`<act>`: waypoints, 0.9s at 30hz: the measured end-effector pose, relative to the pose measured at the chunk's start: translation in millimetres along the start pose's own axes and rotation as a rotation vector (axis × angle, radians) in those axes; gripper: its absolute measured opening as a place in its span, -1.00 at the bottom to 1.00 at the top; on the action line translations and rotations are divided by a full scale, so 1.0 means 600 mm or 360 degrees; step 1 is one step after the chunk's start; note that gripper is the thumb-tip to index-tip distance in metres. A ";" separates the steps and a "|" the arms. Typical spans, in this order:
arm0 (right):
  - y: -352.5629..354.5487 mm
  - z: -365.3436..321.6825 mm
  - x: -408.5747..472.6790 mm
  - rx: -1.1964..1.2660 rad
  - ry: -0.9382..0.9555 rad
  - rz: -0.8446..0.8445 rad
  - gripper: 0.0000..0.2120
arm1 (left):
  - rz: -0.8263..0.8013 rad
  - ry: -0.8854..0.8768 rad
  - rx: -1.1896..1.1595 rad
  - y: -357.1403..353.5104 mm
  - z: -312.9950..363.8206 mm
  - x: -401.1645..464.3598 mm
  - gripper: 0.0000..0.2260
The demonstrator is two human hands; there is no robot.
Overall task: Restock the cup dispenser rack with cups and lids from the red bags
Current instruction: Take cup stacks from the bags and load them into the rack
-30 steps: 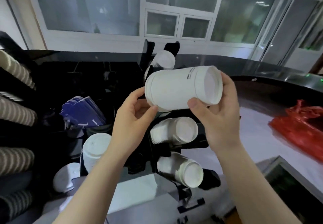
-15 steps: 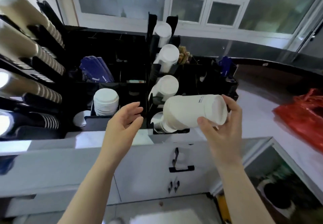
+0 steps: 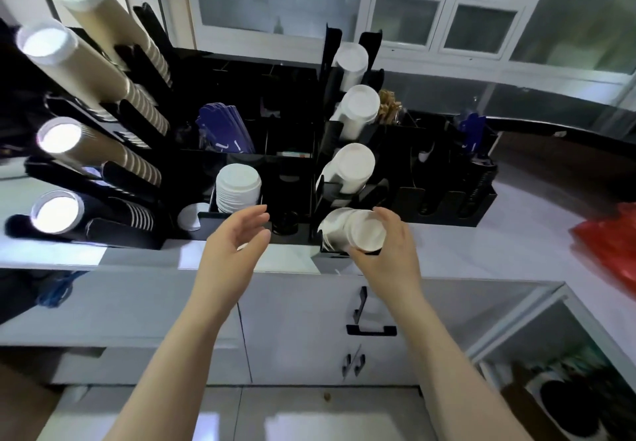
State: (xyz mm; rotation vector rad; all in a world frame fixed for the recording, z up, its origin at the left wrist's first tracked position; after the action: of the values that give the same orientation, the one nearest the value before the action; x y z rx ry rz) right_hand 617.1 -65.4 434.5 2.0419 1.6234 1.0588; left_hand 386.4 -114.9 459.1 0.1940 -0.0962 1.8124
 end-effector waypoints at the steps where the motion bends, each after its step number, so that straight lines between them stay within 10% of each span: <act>1: -0.005 0.008 0.001 -0.0034 -0.0042 -0.0014 -0.33 | 0.0007 0.0007 0.0004 0.003 -0.002 0.001 -0.69; 17: 0.010 -0.023 0.022 -0.0289 0.0041 -0.0181 -0.26 | -0.0129 0.0085 0.0002 -0.014 -0.023 0.003 -0.70; 27: -0.040 -0.158 0.001 0.0207 0.0474 0.0093 -0.73 | 0.0001 0.0108 0.0029 0.072 -0.040 0.015 -0.70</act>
State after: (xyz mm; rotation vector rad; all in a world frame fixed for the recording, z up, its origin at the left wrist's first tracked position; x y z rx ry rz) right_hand 532.5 -75.5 482.9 2.1051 1.8274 1.3664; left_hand 340.4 -112.8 439.0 0.1448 -0.0318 1.8190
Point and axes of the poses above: each hand's wrist, its own x-axis towards the middle knuckle, its own y-axis out of the back of the hand, z = x × y, the point moved 2 cm from there along x, towards the middle knuckle, and after that the axes turned 3 degrees about -x, right-handed, at the moved point
